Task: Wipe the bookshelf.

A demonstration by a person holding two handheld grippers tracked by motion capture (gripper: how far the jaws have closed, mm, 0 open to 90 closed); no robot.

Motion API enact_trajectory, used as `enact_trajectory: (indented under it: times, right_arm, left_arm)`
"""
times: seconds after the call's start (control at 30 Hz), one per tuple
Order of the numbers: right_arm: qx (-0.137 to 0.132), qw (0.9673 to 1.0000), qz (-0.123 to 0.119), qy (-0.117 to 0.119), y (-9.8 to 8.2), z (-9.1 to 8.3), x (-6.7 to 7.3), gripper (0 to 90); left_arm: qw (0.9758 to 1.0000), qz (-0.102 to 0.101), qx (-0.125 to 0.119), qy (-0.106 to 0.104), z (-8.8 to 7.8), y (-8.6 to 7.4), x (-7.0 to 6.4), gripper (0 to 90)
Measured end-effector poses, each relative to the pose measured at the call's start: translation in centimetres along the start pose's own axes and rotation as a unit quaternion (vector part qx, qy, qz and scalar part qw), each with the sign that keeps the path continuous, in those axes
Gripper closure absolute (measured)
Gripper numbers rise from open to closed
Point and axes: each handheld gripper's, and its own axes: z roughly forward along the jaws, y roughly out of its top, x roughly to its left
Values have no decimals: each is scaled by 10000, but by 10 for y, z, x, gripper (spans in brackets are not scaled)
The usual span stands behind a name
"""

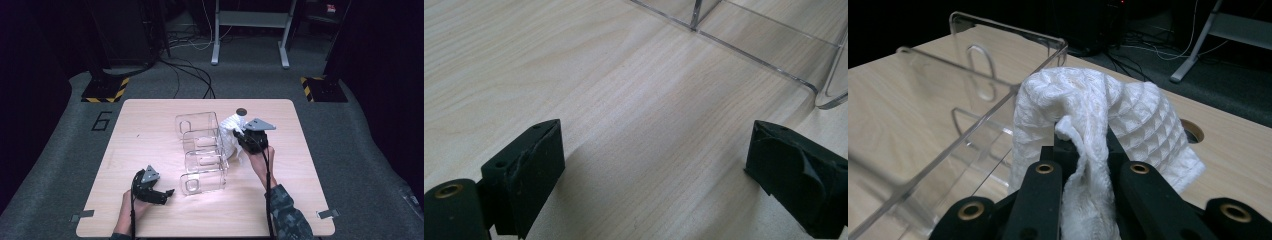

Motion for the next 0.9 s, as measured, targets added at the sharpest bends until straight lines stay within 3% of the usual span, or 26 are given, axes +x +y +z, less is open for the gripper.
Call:
enact_trajectory:
  times: [0.2, 0.37, 0.63, 0.9]
  right_arm:
    - [127, 9999, 70, -88, 14, 31, -4, 842]
    - [110, 9997, 90, 206, 18, 44, -5, 842]
    - [80, 9979, 5, 639, 13, 33, -4, 842]
    - [34, 9966, -109, 817, 7, 15, 0, 842]
  left_arm:
    - [10000, -6, -7, 4, 0, 0, 0, 85]
    - [10000, -6, -4, 1, 0, 0, 0, 85]
    - [10000, -5, -15, 18, 0, 0, 0, 85]
    - [10000, -10, -5, 4, 0, 0, 0, 86]
